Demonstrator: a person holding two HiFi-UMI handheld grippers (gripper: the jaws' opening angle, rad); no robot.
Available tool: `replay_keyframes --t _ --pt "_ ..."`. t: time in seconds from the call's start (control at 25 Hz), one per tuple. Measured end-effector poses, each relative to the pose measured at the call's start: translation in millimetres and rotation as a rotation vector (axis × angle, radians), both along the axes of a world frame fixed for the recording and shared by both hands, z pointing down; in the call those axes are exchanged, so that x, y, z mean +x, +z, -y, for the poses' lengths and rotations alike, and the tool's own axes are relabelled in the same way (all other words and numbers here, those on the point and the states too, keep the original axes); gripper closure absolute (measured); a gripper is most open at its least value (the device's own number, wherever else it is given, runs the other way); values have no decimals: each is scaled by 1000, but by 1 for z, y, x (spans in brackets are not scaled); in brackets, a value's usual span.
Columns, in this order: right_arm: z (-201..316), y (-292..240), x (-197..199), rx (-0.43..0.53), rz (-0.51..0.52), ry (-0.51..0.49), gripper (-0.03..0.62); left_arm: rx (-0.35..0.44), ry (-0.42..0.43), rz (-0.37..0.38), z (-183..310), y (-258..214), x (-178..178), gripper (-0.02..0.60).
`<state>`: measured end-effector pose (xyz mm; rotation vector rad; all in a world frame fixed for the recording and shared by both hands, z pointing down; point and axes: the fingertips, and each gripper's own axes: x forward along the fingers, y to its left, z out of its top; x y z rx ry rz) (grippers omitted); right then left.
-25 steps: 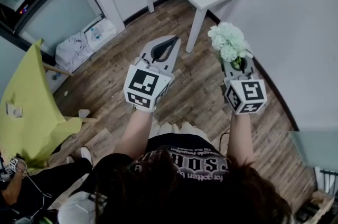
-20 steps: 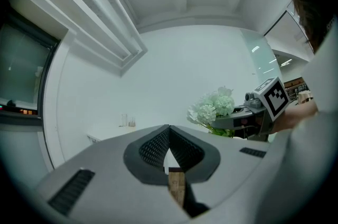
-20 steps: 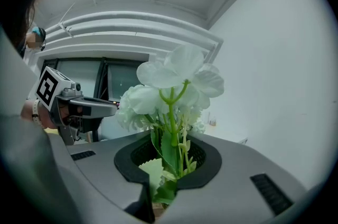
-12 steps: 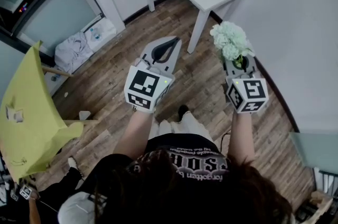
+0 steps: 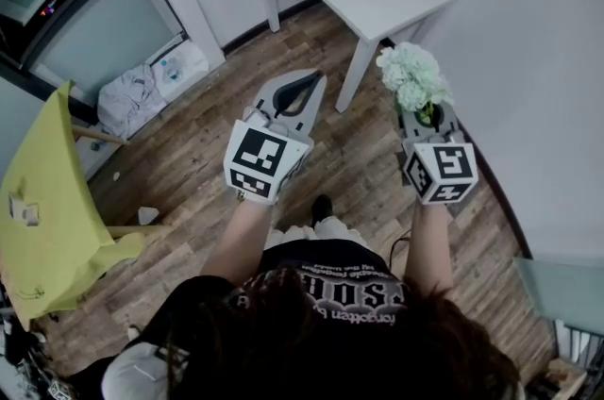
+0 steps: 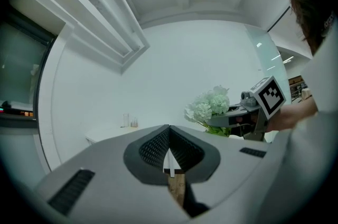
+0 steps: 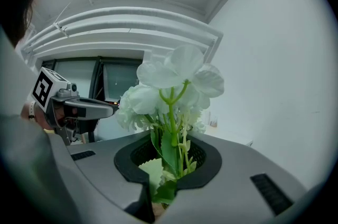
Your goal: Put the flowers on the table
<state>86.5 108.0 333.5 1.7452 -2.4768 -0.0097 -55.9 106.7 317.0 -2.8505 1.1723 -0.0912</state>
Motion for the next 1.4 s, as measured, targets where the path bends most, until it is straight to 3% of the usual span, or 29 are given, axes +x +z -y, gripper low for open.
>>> replay_keyframes --t 0.64,1.4 --pt "106 -3 43 1 -34 -28 519 24 -17 -10 105 -13 46 581" --pt "188 28 56 -61 -71 -32 519 -14 8 1 190 5 69 581"
